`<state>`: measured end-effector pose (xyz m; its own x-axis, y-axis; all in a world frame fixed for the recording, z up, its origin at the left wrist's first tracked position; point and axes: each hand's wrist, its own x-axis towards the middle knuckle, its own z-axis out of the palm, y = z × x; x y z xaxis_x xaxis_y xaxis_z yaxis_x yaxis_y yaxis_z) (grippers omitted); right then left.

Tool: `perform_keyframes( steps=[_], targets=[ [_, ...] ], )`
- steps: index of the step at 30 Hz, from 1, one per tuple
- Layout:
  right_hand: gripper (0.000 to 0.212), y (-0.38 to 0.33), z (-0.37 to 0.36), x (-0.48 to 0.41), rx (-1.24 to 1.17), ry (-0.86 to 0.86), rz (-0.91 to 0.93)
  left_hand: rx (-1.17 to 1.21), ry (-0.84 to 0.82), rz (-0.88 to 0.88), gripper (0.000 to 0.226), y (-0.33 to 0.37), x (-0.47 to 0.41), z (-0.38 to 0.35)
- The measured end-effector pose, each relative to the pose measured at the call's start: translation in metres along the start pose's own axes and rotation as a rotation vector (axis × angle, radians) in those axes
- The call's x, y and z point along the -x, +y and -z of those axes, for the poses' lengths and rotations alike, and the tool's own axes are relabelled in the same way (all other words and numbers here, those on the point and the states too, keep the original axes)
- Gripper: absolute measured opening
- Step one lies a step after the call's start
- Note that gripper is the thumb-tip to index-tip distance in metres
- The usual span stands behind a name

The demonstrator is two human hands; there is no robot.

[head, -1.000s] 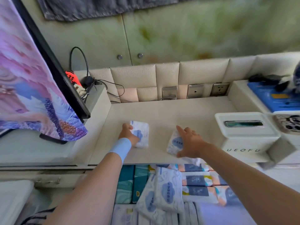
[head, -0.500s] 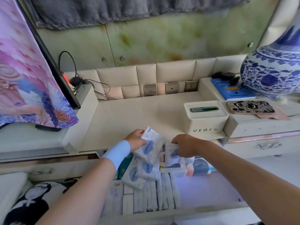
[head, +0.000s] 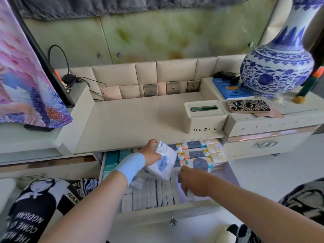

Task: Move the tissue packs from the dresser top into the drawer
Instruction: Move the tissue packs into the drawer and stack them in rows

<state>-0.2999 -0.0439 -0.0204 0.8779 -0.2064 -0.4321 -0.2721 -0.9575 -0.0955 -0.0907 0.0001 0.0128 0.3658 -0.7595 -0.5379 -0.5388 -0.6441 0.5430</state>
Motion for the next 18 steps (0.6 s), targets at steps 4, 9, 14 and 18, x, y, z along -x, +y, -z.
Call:
perform_keyframes(
  steps=[4, 9, 14, 18],
  targets=[
    [0.062, 0.013, -0.021, -0.002, -0.549, 0.046, -0.191, 0.002, 0.014, -0.035, 0.074, 0.005, -0.004, -0.004],
    [0.045, 0.012, -0.013, -0.015, -1.406, 0.506, -0.628, 0.008, 0.004, -0.064, 0.072, 0.007, -0.004, -0.014],
    [0.016, 0.015, 0.027, -0.013, -1.736, 0.423, -0.750, 0.171, -0.012, -0.110, 0.056, 0.012, -0.004, -0.025],
    [0.042, 0.018, 0.034, -0.006, -1.868, 0.239, -0.660, 0.331, -0.079, -0.157, 0.058, 0.021, -0.004, -0.034]
  ],
)
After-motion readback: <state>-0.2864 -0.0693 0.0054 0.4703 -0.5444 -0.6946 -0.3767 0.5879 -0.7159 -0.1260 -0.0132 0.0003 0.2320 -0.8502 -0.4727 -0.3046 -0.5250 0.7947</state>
